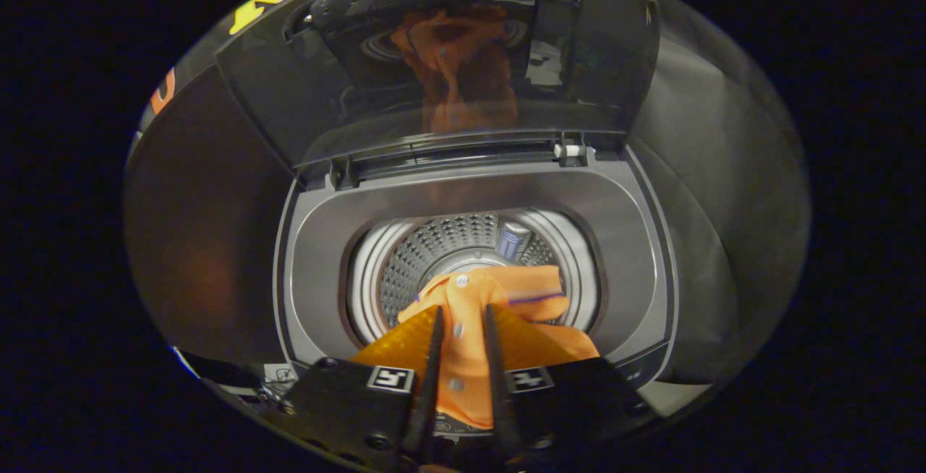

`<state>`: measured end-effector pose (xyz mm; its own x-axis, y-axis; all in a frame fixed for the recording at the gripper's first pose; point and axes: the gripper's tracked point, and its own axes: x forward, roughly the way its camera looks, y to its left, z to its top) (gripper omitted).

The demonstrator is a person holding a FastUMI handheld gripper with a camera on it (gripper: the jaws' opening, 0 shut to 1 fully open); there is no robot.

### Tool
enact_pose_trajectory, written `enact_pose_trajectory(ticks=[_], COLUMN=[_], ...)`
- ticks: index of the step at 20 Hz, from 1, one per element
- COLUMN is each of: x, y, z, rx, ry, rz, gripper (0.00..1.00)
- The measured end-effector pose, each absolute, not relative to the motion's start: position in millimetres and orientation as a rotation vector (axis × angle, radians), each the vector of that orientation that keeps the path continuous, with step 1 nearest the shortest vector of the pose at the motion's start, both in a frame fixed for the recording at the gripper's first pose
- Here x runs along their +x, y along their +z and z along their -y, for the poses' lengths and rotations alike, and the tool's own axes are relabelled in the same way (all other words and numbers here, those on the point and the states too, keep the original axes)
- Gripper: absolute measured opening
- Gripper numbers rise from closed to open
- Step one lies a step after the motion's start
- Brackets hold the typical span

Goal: Put the clothes into the washing machine and then close the washing machine lid.

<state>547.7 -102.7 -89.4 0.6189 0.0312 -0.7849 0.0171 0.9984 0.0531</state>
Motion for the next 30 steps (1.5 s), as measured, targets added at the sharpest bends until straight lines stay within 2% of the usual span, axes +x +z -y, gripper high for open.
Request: enact_pose_trajectory(ticks=[3, 14, 30], x=[543.7, 536.3, 567.6], y=[-92.0, -72.7, 66.6], z=[106.8, 123.0, 117.3], rx=[0.065, -0.011, -0.03], ry=[-0.014, -0.024, 0.031], rz=[-0.909, -0.83, -0.482], gripper=[0.78, 0.79, 0.79])
